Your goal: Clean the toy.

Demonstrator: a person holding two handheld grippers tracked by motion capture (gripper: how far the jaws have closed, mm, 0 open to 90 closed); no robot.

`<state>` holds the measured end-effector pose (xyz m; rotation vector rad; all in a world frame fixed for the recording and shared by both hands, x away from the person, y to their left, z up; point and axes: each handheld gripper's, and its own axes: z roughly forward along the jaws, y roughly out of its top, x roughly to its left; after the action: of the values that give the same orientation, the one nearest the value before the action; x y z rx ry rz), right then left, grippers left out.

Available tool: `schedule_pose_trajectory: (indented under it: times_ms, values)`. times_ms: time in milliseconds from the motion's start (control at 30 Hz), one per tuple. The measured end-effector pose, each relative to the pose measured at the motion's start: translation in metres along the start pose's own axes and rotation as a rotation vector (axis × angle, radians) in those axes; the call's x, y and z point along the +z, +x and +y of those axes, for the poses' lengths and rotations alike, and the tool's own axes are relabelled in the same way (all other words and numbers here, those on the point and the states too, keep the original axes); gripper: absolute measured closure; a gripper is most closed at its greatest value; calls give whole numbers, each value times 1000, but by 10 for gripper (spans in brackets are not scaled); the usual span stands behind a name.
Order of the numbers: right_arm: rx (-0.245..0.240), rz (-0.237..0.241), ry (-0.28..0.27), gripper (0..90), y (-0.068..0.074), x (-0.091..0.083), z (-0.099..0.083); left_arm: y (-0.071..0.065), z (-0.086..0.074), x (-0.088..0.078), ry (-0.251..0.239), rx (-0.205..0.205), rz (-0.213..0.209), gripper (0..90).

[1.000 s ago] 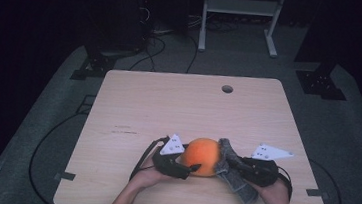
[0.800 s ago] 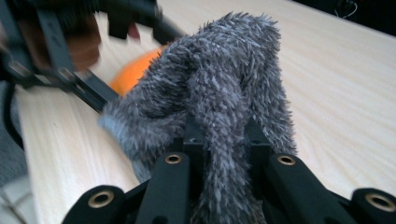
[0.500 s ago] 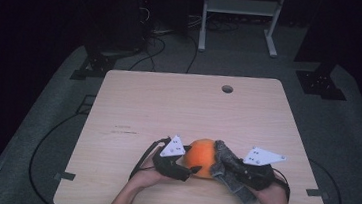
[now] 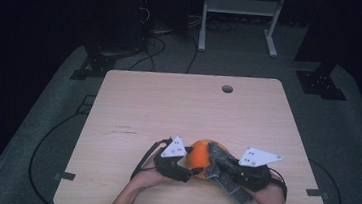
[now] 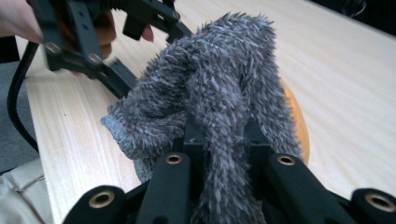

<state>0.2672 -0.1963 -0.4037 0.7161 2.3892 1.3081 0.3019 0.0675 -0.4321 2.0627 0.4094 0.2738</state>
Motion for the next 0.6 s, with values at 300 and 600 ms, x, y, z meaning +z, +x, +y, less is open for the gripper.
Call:
schedule_pose_trajectory:
  times_ms: [300, 600]
  values:
    - [-93, 34, 30, 762, 20, 11, 11, -13, -1, 2, 55, 141, 14, 306]
    - [-3, 5, 36, 761, -1, 1, -3, 3, -2, -2, -40, -38, -35, 169]
